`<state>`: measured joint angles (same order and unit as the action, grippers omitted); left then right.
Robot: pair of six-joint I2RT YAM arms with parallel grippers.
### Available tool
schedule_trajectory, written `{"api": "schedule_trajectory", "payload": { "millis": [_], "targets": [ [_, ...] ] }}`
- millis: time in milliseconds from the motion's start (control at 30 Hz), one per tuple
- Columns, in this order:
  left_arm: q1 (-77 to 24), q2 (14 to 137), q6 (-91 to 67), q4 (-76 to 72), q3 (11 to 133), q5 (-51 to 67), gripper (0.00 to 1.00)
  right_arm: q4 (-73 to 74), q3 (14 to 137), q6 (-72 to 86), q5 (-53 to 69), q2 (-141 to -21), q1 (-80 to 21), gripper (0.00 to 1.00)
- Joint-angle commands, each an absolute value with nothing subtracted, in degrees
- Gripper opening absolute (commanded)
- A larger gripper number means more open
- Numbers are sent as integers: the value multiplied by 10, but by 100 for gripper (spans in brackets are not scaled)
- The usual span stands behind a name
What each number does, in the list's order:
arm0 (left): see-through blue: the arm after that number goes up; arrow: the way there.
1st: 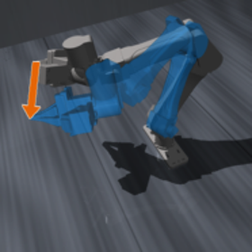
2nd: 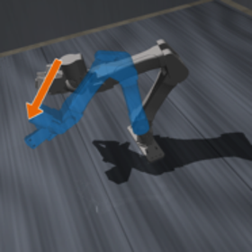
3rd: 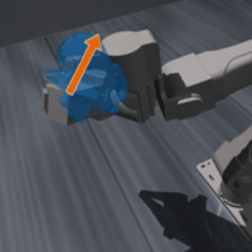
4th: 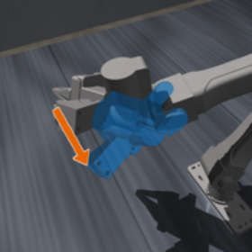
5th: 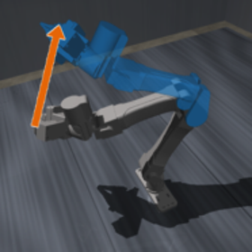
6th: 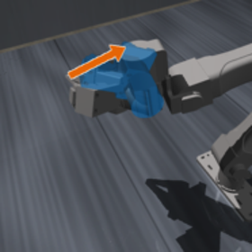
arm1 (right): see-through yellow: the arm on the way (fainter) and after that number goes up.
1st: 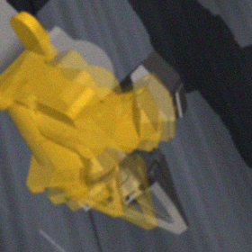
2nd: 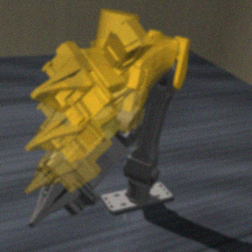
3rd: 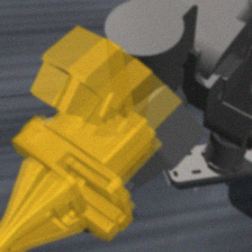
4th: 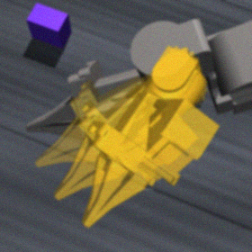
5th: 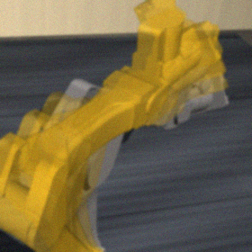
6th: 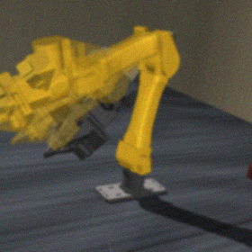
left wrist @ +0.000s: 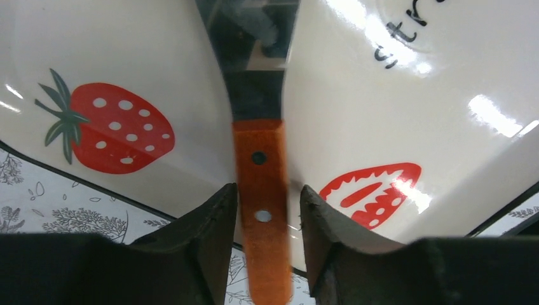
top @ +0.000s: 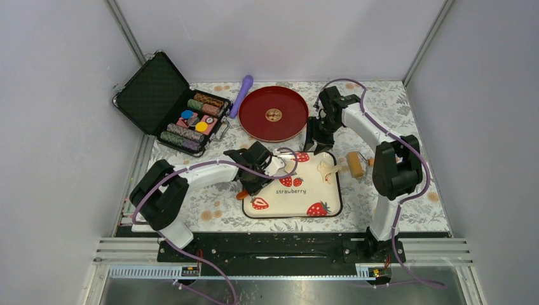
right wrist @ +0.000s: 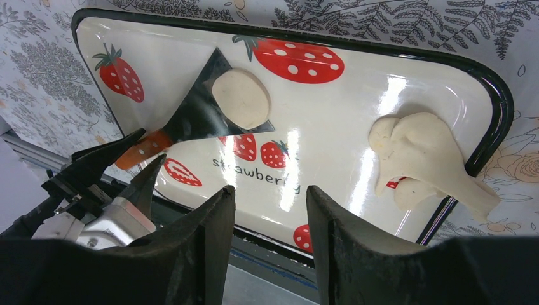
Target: Roll out the dumpling wrappers from the dough
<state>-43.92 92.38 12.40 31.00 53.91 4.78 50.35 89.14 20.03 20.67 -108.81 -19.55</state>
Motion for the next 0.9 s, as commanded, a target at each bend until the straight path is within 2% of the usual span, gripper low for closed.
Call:
{"api": "schedule_trajectory", "payload": {
  "millis": [0,67,233,567,867],
  "targets": [
    [-446,935,120,315,563,29,33,508,907,204,216,-1074,-198,52],
    [-446,933,117,316,562,28,17,508,910,201,214,-1076,-198,52],
    [-447,918,115,322,567,26,1,508,922,193,208,-1088,-199,53],
    [-447,876,97,330,560,45,0,511,1044,214,233,-1182,-200,53],
    [-446,801,76,331,535,37,0,588,1278,229,242,-1345,-225,52]
  ]
}}
